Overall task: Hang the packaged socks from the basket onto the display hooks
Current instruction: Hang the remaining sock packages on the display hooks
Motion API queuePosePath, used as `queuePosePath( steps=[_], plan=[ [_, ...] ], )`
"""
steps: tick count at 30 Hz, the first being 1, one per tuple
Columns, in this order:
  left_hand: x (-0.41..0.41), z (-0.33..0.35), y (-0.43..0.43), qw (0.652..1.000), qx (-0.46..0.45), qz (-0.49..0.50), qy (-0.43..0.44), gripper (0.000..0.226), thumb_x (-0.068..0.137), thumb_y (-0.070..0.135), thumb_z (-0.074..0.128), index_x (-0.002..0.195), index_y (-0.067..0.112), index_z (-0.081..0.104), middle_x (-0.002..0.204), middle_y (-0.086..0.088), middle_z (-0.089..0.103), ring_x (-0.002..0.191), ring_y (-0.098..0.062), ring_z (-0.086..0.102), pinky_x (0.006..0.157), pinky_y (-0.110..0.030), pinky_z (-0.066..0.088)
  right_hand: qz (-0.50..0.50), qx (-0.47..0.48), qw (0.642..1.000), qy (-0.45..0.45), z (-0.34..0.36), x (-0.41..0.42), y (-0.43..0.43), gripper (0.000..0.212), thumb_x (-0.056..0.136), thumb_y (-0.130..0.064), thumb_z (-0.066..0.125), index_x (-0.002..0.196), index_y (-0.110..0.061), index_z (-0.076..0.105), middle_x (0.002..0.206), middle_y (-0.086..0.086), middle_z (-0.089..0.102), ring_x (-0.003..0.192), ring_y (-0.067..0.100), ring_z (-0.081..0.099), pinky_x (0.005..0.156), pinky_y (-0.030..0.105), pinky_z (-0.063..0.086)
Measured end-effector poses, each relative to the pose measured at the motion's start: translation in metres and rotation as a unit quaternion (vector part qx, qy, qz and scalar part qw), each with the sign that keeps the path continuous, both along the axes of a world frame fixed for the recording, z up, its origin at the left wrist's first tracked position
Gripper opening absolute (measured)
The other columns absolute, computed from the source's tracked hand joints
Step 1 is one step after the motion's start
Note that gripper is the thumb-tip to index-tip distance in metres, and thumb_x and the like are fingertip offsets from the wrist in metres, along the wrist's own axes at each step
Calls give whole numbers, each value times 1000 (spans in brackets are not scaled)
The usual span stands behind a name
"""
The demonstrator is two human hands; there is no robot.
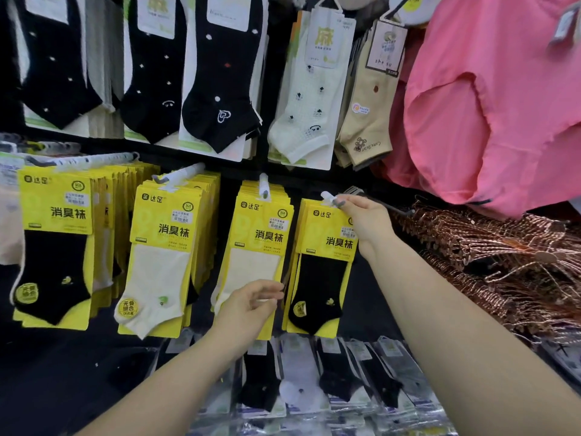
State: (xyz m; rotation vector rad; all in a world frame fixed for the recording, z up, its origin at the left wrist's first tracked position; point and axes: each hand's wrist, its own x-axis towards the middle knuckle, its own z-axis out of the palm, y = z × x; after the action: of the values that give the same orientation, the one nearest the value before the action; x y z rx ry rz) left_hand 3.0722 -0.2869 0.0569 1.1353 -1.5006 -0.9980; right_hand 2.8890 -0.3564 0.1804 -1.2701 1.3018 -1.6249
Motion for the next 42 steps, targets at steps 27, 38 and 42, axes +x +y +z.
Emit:
queuePosePath(
  steps=[27, 38, 42],
  plan=[
    [-2, -5, -28, 998, -46, -32, 17, 37, 94, -3, 49, 94, 31, 63, 98, 8, 69, 96, -4, 63, 74, -6, 47, -125, -46, 883, 450, -51, 18, -53, 53, 95, -27, 54, 144, -33, 35, 154, 16, 6, 137, 41, 17, 109, 43, 25],
    [9, -10, -32, 999, -39, -13, -4, 28, 94, 1, 51, 114, 16, 65, 108, 2, 70, 105, -7, 62, 77, -4, 44, -42, 38, 880, 472, -47, 17, -68, 63, 92, -22, 57, 148, -24, 29, 154, 15, 17, 140, 33, 23, 113, 38, 23],
    [11, -5, -19, 999, -33, -7, -3, 29, 94, 1, 52, 111, 19, 65, 107, 4, 70, 104, -9, 62, 74, -3, 44, 9, 37, 929, 369, -62, 18, -28, 54, 91, -19, 59, 141, -26, 40, 147, 10, 33, 120, 22, 44, 96, 29, 42]
  ],
)
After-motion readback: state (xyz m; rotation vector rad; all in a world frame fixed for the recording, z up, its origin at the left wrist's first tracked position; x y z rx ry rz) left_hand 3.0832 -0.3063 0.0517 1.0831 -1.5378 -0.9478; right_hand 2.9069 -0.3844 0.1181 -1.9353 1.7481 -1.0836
